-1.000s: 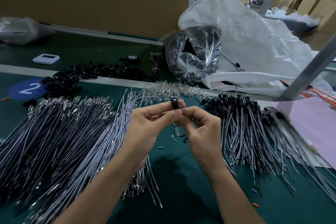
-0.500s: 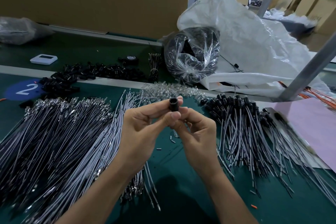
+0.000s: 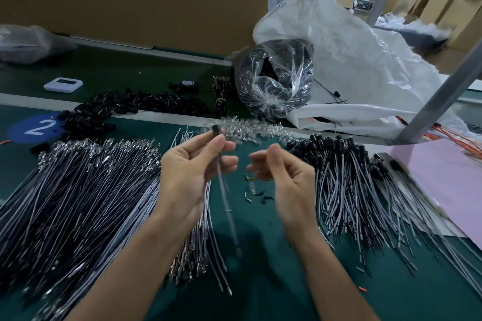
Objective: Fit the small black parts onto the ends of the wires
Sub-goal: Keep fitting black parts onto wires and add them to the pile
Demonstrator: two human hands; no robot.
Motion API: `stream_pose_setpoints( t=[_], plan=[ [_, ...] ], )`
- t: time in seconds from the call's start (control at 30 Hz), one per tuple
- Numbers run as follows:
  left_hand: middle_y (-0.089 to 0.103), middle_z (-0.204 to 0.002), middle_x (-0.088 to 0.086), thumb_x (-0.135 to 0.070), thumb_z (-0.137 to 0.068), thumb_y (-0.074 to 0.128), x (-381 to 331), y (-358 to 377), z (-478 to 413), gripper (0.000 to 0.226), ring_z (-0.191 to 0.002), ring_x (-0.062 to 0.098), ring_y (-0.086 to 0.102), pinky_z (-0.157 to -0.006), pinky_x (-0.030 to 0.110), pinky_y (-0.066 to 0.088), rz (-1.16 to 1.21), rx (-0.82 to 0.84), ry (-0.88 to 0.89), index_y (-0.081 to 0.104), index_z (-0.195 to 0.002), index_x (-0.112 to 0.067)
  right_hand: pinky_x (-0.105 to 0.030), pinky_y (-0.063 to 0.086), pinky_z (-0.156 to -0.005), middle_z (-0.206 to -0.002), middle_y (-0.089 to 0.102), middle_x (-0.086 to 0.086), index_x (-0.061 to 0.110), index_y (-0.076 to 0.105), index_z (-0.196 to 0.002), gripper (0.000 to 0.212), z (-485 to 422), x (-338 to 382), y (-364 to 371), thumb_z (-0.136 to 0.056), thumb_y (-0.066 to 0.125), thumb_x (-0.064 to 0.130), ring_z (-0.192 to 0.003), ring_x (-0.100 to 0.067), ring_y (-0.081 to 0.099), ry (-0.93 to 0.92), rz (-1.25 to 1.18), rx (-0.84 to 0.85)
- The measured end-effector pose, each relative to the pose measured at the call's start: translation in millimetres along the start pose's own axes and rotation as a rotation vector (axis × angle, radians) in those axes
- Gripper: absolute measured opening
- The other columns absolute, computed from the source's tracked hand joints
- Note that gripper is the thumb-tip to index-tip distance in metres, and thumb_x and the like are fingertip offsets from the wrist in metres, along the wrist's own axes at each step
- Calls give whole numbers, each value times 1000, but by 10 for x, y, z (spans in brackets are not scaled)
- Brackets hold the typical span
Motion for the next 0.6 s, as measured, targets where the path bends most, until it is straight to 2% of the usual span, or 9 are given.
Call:
stream_pose_setpoints(
  t=[0.07, 0.1, 0.17, 0.23, 0.3, 0.37, 0.43, 0.53, 0.6],
  plan=[
    [75, -73, 11, -7, -76, 68, 25, -59, -23, 26, -48, 11, 64, -50, 20, 54, -23, -56, -130, 66, -99, 3, -28, 55, -66, -74, 73, 4, 16, 73, -87, 17, -96, -41, -88, -97, 59, 20, -69, -12, 66, 38, 208, -142],
    [75, -74, 11, -4, -80, 67, 53, -78, -30, 21, -47, 11, 64, -48, 20, 53, -51, -63, -192, 65, -99, 3, -27, 55, -69, -78, 72, 7, 17, 72, -91, 16, -145, -57, -101, -96, 59, 9, -72, -9, 66, 44, 337, -133],
    [76, -75, 11, 0, -85, 66, 99, -106, -49, 14, -49, 11, 65, -45, 19, 51, -137, -61, -260, 64, -99, 1, -20, 52, -80, -92, 72, 8, 17, 71, -103, 30, -264, -76, -49, -92, 53, -4, -86, -5, 66, 35, 582, -20],
    [76, -76, 8, 2, -86, 66, 122, -117, -70, 17, -51, 12, 68, -43, 18, 49, -217, -50, -272, 64, -102, -2, -27, 50, -93, -110, 71, -1, 14, 68, -116, 41, -421, -100, 45, -87, 49, -9, -104, -14, 64, 34, 794, 92],
    [76, -76, 6, 3, -86, 67, 131, -117, -71, 19, -52, 13, 69, -40, 17, 47, -273, -30, -281, 64, -103, -3, -35, 47, -99, -123, 66, -6, 14, 63, -125, 46, -585, -107, 137, -87, 48, -7, -115, -23, 59, 94, 949, 176],
    [77, -76, 5, 3, -85, 68, 115, -117, -57, 20, -51, 12, 69, -38, 16, 44, -299, -15, -279, 64, -103, -5, -37, 48, -99, -124, 65, -7, 16, 65, -123, 42, -685, -92, 199, -90, 48, -3, -116, -26, 58, 162, 989, 249],
    [77, -76, 3, 1, -86, 68, 100, -132, -58, 19, -51, 11, 69, -38, 16, 43, -314, -19, -254, 64, -102, -7, -36, 50, -93, -116, 69, -7, 17, 71, -110, 29, -697, -53, 192, -93, 51, 5, -108, -26, 61, 201, 994, 294],
    [77, -79, 3, -2, -87, 68, 77, -154, -57, 15, -51, 9, 67, -40, 16, 44, -310, -38, -203, 64, -99, -10, -39, 54, -88, -100, 71, -5, 21, 72, -95, 8, -577, 18, 85, -89, 67, 25, -96, -25, 65, 249, 1038, 366],
    [77, -81, 3, -6, -89, 68, 72, -149, -52, 11, -52, 10, 67, -40, 16, 44, -296, -43, -178, 65, -98, -11, -40, 55, -86, -98, 68, -5, 21, 68, -97, 20, -449, 29, 29, -83, 74, 34, -93, -25, 65, 289, 1119, 421]
  ],
)
Point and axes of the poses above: each hand's wrist, its own z-axis away from the middle knuckle, its own y-axis out of the palm, x = y × z, the point moved 1 cm from there along -z, towards the middle knuckle
